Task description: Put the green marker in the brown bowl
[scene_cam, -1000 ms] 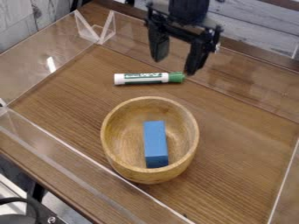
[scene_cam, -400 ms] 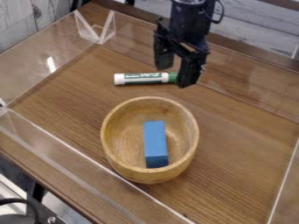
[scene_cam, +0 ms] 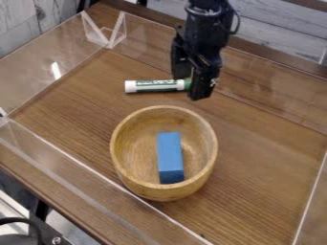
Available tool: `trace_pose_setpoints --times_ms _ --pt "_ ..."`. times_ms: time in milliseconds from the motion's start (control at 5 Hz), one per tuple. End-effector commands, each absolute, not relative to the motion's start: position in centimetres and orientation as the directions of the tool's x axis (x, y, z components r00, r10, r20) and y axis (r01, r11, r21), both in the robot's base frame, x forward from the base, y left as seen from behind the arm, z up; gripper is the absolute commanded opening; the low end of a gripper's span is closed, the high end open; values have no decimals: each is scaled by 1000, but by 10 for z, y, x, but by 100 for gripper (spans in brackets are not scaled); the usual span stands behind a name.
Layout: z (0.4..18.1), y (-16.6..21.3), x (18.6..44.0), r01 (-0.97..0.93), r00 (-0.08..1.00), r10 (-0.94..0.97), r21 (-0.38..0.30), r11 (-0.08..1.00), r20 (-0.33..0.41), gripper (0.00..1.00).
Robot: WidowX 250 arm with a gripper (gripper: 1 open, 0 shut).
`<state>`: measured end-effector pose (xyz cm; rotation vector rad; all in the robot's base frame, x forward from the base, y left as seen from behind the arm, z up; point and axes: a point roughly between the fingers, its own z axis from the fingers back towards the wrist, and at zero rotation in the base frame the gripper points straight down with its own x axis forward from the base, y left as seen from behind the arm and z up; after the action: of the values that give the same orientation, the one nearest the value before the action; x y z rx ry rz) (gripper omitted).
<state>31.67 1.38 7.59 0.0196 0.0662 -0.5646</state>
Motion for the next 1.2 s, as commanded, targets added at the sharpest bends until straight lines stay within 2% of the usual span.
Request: trace_pose_setpoints --times_ms 0,600,1000 --pt "85 20 327 591 807 -591 42 805 -25 100" --pt "72 32 338 690 723 -691 73 720 -13 100" --pt "63 35 344 703 709 -706 80 707 7 100"
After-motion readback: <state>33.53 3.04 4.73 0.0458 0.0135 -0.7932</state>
